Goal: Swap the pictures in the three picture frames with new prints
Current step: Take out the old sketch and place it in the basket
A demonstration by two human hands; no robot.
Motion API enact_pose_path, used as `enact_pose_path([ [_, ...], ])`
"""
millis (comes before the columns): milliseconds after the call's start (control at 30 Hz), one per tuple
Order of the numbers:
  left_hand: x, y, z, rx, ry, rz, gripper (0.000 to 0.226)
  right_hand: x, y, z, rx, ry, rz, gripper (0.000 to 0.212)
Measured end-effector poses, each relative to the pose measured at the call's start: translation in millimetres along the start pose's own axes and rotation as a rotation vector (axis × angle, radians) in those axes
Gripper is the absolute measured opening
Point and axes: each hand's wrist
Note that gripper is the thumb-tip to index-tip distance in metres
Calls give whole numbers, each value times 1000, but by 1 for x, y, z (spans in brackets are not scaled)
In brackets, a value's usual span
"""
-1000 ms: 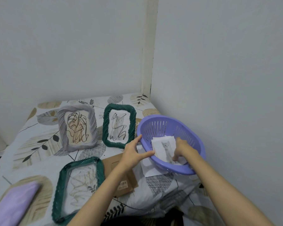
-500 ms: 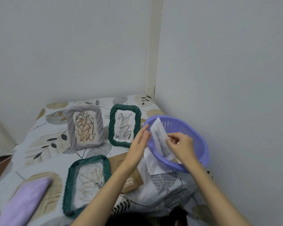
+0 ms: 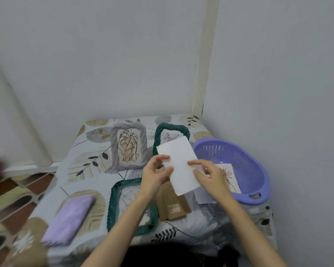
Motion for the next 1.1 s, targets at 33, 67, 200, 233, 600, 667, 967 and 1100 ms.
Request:
enact_pose_path([
  [33,11,-1,0,-23,47,-48,18,-5,2,2,-10,55,16,33],
  [67,22,-2,1,-41,96,-93,15,-11,3,4,-31,86,33,32],
  [200,69,-9,10,-7,173,-159,20,-46,1,5,-169,133,152,30],
  [233,78,-11,13,20,205,-143,25,-55,1,2,-200,131,178,31],
  [600,158,-31,50,155,838,114,62,-118,-11,-30,-221,-194,461,39],
  [667,162,-31,56,152,879,142,62,-121,-14,-33,-175,-288,513,38],
  [967,177,-34,67,185,1047,298,65,-123,-24,-38,39,-703,565,43],
  [1100,177,-39,67,186,979,302,70,-121,-24,-44,40,-696,562,39],
])
Point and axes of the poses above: each hand's wrist, its own y-axis towards the middle knuckle, its own x-axis out of the back of the hand, z = x × y, and after that the axes turned 8 degrees about y, right-handed
